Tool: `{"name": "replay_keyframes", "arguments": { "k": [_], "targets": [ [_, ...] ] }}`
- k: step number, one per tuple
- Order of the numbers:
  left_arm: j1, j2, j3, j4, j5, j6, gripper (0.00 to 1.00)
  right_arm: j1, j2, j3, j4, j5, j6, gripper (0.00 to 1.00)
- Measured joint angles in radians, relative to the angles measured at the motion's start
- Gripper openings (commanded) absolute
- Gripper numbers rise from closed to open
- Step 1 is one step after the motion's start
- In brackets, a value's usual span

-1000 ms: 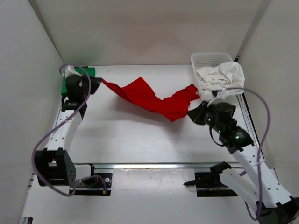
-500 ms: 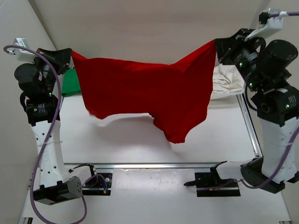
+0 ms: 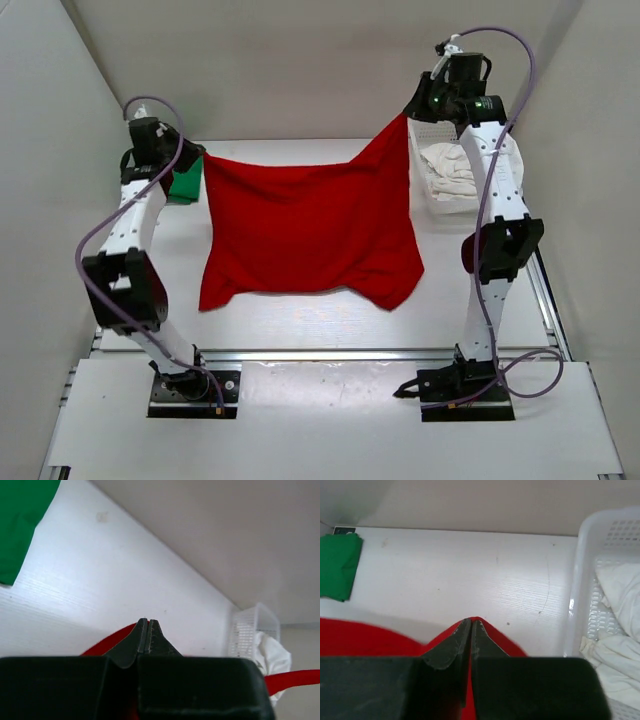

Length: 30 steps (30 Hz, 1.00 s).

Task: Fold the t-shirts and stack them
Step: Flatten out the tshirt

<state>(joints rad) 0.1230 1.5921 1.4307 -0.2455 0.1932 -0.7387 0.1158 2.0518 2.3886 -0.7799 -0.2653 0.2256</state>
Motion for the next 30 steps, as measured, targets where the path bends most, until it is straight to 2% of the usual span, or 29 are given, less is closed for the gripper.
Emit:
{"name": "replay_keyframes", "arguments": {
  "k": [3, 6, 11, 16, 20, 22, 25, 28, 30],
  "targets": [
    [-0.016, 0.110, 0.064, -0.031, -0.010, -0.012, 0.00, -0.034, 0.047, 0.006, 0.037, -0.026, 0.042, 0.00],
    [-0.021, 0.155, 0.237, -0.072, -0.016, -0.029, 0.00, -0.070, 0.011, 0.019, 0.161, -0.047, 0.093, 0.00],
    [0.005, 0.109, 0.526, -0.019, -0.050, -0.037, 0.00, -0.157, -0.128, 0.085, 0.378, -0.079, 0.189, 0.00],
    [0.080, 0.014, 0.603, 0.059, -0.050, -0.057, 0.00, -0.216, -0.301, 0.108, 0.484, -0.101, 0.213, 0.00],
    [0.103, -0.065, 0.464, 0.108, -0.053, -0.063, 0.00, -0.204, -0.443, -0.045, 0.507, -0.110, 0.180, 0.00],
    [0.103, -0.090, 0.374, 0.120, -0.056, -0.061, 0.00, -0.187, -0.523, -0.207, 0.512, -0.093, 0.149, 0.00],
    [0.089, -0.150, 0.173, 0.134, -0.080, -0.039, 0.00, -0.154, -0.656, -0.552, 0.525, -0.039, 0.107, 0.00],
    [0.054, -0.278, -0.135, 0.172, -0.145, 0.004, 0.00, -0.114, -0.793, -1.006, 0.547, 0.039, 0.079, 0.01],
    [0.018, -0.407, -0.363, 0.170, -0.200, 0.030, 0.00, -0.103, -0.855, -1.257, 0.505, 0.053, 0.074, 0.00]
  ]
}}
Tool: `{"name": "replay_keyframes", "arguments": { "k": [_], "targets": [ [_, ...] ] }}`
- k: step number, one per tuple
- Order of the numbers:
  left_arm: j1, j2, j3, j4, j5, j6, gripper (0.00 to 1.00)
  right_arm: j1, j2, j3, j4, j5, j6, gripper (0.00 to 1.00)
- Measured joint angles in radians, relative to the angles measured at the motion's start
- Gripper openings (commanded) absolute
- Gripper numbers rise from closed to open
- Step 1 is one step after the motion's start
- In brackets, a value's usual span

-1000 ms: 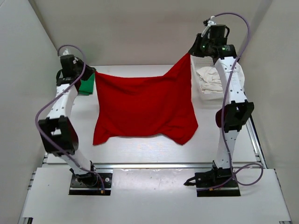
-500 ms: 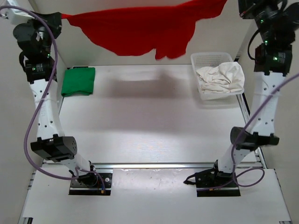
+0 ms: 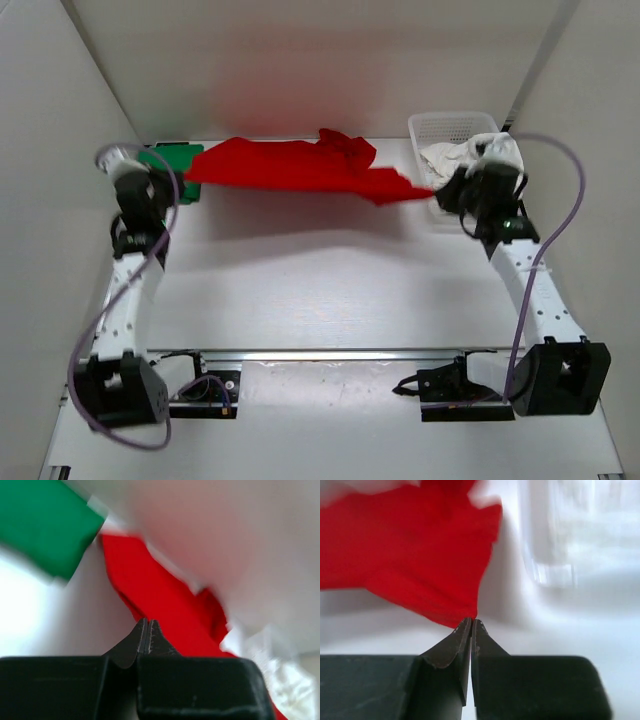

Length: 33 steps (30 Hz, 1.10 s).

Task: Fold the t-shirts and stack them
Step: Flatten out the tshirt, then fold the flattened tshirt in 1/3 of the way

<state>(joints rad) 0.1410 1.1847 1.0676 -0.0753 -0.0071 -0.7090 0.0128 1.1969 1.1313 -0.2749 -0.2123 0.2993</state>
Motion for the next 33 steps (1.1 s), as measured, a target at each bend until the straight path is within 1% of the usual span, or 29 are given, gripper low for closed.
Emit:
{"name": "replay_keyframes", "arguments": {
  "k": [1, 3, 5, 7, 10, 13, 16, 19, 22, 25, 28, 31, 33],
  "targets": [
    [-0.019, -0.068, -0.105, 0.005, -0.024, 0.010, 0.00, 0.000, -0.022, -0.096, -0.003, 0.007, -0.003, 0.00],
    [-0.055, -0.227, -0.317, 0.010, -0.065, 0.025, 0.00, 0.010, -0.075, -0.267, -0.062, 0.021, 0.000, 0.00],
    [-0.066, -0.359, -0.479, 0.005, -0.092, 0.028, 0.00, 0.012, -0.124, -0.359, -0.113, 0.019, 0.010, 0.00],
    [-0.071, -0.438, -0.588, -0.011, -0.111, 0.029, 0.00, 0.003, -0.169, -0.404, -0.155, -0.018, 0.024, 0.00],
    [-0.087, -0.495, -0.689, -0.068, -0.135, 0.030, 0.00, -0.051, -0.250, -0.470, -0.174, -0.127, 0.059, 0.00],
    [-0.109, -0.527, -0.725, -0.122, -0.148, 0.035, 0.00, -0.092, -0.364, -0.563, -0.219, -0.196, 0.097, 0.00],
    [-0.134, -0.555, -0.726, -0.155, -0.159, 0.043, 0.00, -0.034, -0.455, -0.618, -0.295, -0.220, 0.127, 0.01],
    [-0.159, -0.581, -0.726, -0.181, -0.161, 0.047, 0.00, 0.042, -0.547, -0.623, -0.372, -0.208, 0.159, 0.00],
    [-0.164, -0.583, -0.726, -0.187, -0.151, 0.045, 0.00, 0.057, -0.587, -0.613, -0.397, -0.187, 0.174, 0.00],
    [-0.154, -0.568, -0.726, -0.184, -0.132, 0.029, 0.00, 0.047, -0.556, -0.612, -0.373, -0.181, 0.188, 0.00],
    [-0.119, -0.536, -0.726, -0.161, -0.100, 0.001, 0.00, 0.046, -0.473, -0.608, -0.314, -0.175, 0.206, 0.00],
    [-0.079, -0.485, -0.725, -0.119, -0.077, -0.026, 0.00, 0.078, -0.340, -0.548, -0.256, -0.139, 0.221, 0.00],
    [-0.049, -0.448, -0.725, -0.098, -0.063, -0.050, 0.00, 0.100, -0.219, -0.486, -0.199, -0.120, 0.229, 0.00]
  ]
}}
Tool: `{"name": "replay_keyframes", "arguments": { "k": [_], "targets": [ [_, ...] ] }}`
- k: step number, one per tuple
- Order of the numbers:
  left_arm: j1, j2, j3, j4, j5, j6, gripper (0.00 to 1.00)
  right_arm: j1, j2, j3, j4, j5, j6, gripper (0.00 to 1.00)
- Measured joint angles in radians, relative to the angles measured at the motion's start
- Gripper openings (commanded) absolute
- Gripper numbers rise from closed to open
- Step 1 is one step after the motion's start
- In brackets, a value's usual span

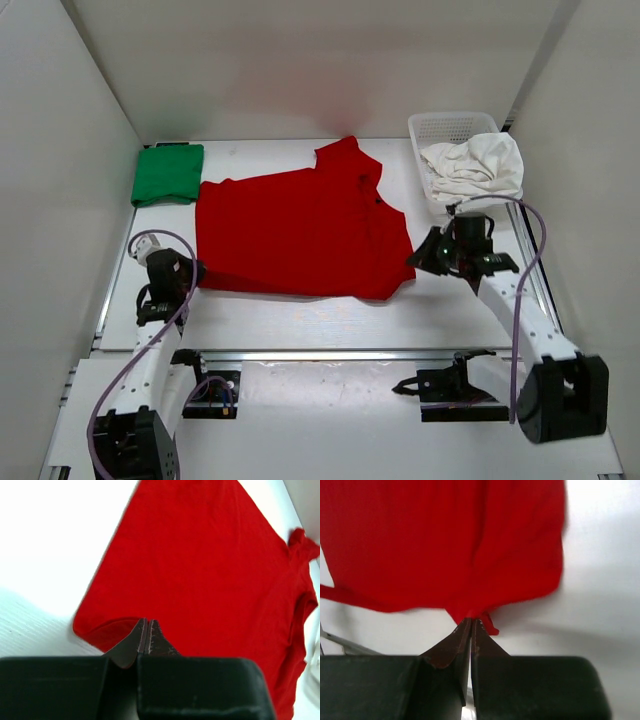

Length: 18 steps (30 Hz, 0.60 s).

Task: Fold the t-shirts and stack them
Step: Fold the flattened tshirt in 1/3 of the way

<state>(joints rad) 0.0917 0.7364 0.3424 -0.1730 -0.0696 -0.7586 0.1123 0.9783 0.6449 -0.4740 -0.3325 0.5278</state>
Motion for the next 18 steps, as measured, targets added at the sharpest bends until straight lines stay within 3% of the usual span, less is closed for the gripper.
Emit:
{"name": "replay_keyframes", "arguments": {
  "k": [12, 18],
  "targets": [
    [0.206, 0.251, 0.000, 0.148, 0.116, -0.101, 0.00, 0.039, 0.635, 0.553, 0.172, 0.039, 0.022, 0.00],
    [0.227, 0.361, 0.036, 0.189, 0.122, -0.102, 0.00, 0.040, 0.870, 0.778, 0.150, 0.051, 0.011, 0.00]
  ]
}}
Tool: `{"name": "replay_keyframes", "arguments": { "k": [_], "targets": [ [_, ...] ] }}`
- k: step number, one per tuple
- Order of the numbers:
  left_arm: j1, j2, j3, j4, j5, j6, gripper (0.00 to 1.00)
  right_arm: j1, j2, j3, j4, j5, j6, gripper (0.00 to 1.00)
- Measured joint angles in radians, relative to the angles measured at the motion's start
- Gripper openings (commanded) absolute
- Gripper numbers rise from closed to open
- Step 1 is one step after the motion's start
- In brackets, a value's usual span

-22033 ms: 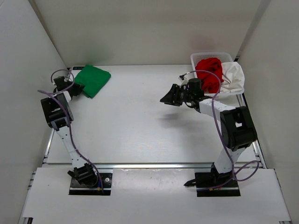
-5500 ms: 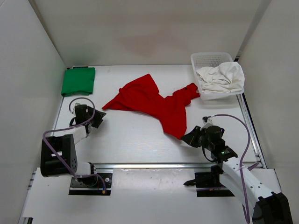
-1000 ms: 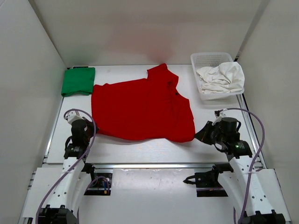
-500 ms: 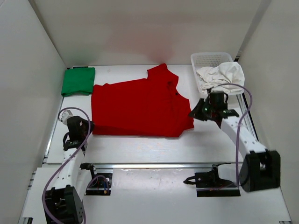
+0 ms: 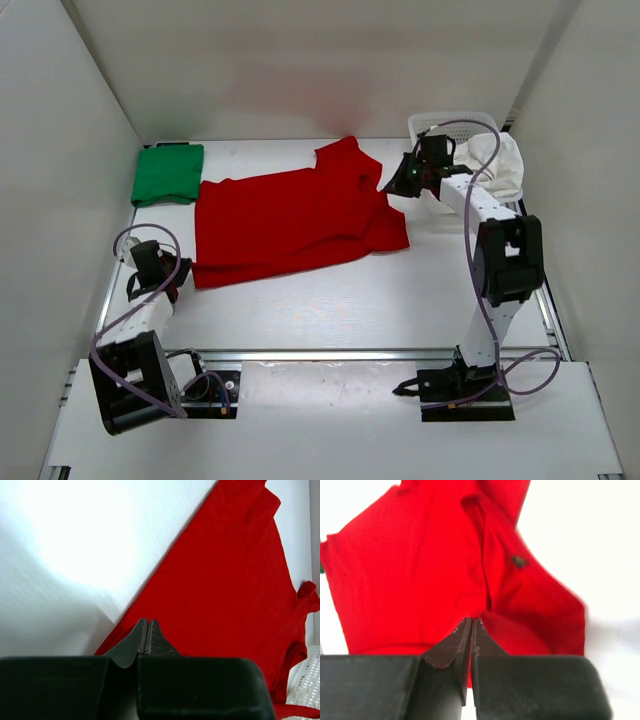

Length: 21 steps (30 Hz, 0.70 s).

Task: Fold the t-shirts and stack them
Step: Fold the flattened tshirt in 1/3 of the way

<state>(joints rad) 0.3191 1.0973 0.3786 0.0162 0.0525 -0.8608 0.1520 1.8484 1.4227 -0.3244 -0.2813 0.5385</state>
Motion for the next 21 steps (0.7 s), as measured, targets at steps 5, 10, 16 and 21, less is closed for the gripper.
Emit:
{"name": "replay_keyframes", "arguments": {
  "k": [5, 10, 16, 21],
  "targets": [
    [-0.017, 0.120, 0.063, 0.048, -0.003, 0.005, 0.08, 0.000, 0.136, 0.173, -0.048, 0.007, -0.027, 0.00],
    [-0.025, 0.212, 0.109, 0.090, -0.007, 0.007, 0.34, -0.003, 0.231, 0.291, -0.079, 0.004, -0.045, 0.00],
    [0.004, 0.219, 0.115, 0.094, 0.002, 0.003, 0.47, -0.004, 0.271, 0.351, -0.110, -0.011, -0.060, 0.37],
    [-0.082, 0.016, 0.076, 0.101, -0.022, 0.014, 0.44, -0.004, 0.075, 0.079, 0.010, 0.005, -0.043, 0.04]
  ]
}}
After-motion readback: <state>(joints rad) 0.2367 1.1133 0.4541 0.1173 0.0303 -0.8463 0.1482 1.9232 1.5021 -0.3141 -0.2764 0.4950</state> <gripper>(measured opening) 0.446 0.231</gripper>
